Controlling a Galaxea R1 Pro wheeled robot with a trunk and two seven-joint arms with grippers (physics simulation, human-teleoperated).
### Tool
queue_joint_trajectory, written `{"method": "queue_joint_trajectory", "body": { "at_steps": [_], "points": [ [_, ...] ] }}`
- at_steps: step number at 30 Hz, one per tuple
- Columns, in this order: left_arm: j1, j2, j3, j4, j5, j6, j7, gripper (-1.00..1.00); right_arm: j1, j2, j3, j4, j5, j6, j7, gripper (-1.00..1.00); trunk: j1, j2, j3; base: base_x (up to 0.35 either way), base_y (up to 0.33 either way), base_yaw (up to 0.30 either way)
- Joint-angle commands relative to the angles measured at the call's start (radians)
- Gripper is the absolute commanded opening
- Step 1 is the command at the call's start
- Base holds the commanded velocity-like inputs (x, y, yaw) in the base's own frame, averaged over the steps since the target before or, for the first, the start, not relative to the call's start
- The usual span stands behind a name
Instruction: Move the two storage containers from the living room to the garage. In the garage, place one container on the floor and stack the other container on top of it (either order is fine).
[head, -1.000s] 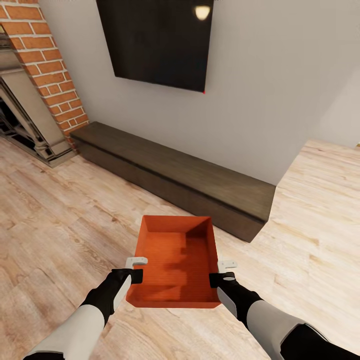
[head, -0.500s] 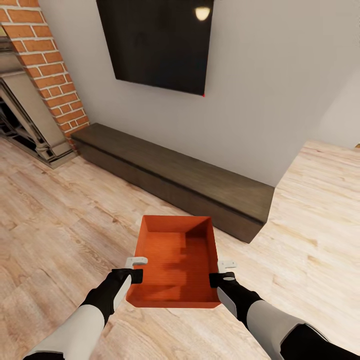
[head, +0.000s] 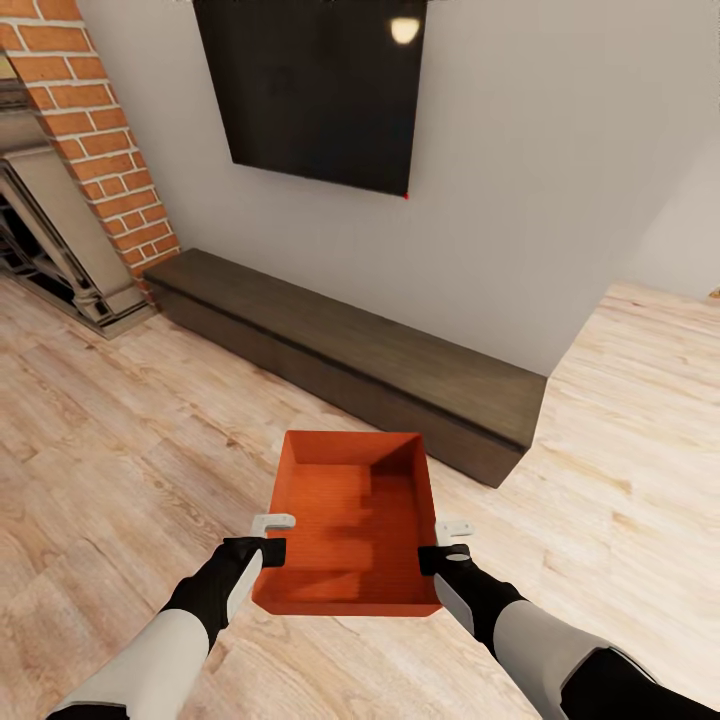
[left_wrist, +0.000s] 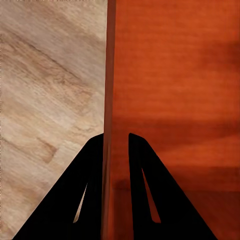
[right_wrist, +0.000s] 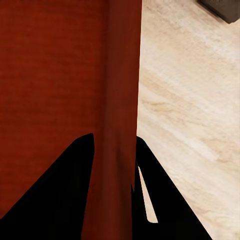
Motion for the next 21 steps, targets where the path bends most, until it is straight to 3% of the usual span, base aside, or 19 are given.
{"method": "queue_joint_trajectory", "body": {
  "at_steps": [1,21],
  "points": [
    [-0.001,0.001,0.002,-0.047,-0.009,0.007,0.011,-1.0,0.0,-0.001,0.027,0.0,-0.029,0.006,-0.002,-1.0,-0.004,0.007,0.002,0.0,0.0,0.0],
    [-0.001,0.0,0.002,-0.041,-0.009,0.007,0.009,-1.0,0.0,0.002,0.027,0.0,-0.027,0.011,-0.003,-1.0,-0.081,0.147,0.065,0.0,0.0,0.0]
  ]
}}
